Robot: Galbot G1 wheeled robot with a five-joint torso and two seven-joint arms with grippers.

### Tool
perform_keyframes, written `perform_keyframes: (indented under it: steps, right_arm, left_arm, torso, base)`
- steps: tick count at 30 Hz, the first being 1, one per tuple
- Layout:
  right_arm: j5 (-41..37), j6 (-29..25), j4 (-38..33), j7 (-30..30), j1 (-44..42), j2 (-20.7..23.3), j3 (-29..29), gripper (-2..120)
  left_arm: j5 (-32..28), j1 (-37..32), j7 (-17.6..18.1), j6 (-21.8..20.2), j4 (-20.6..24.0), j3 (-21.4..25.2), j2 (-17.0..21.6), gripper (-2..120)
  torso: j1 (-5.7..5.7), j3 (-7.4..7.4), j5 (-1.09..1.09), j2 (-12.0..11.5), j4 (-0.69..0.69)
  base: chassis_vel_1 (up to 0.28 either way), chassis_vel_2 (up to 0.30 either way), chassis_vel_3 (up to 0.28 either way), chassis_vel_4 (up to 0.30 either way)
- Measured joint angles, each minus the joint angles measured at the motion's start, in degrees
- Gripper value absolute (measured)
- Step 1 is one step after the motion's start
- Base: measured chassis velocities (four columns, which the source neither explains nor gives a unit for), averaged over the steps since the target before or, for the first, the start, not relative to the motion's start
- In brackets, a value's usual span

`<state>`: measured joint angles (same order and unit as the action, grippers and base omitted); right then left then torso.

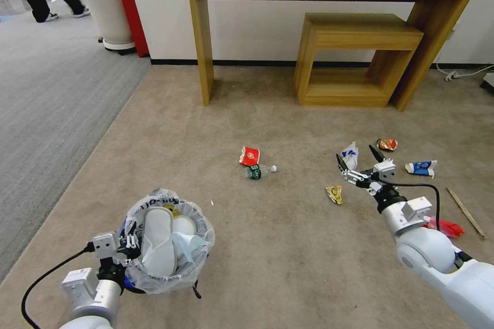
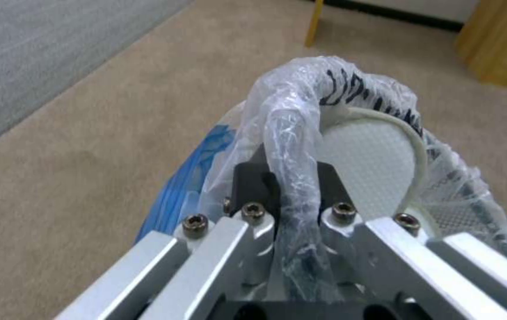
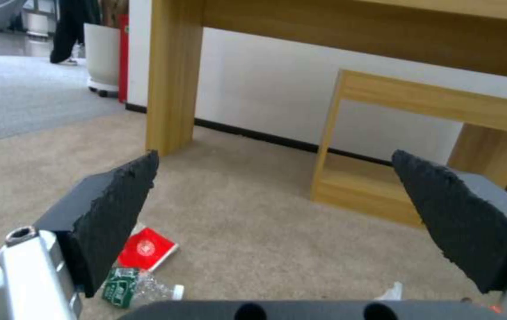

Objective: Pick up the trash bin and place the garbage on the floor into it.

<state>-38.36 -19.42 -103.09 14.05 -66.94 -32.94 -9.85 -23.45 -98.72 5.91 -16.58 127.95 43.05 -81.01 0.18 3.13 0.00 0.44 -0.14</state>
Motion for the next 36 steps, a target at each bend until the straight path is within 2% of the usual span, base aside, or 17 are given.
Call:
perform_keyframes:
  steps: [15, 36]
  right_arm:
    - [1.87, -0.51, 0.45, -0.31, -0.54, -1.51, -0.51, 100]
    - [2.96, -0.58, 0.41, -0.4, 0.9, -2.6, 1.55, 100]
  left_arm:
    - [-0.38, 0.52, -0.38, 0.42, 0.4, 0.63, -0.68, 3]
    - [-0.71, -0.19, -0.94, 1.33, 0.45, 1.57, -0.41, 3]
  torso:
    - [0.0, 0.0, 0.0, 0.0, 0.0]
    - [0.0, 0.01, -0.01, 0.0, 0.0]
  base:
    - [-0.007, 0.005, 0.005, -0.008]
    - [-0.071, 0.067, 0.071, -0.064]
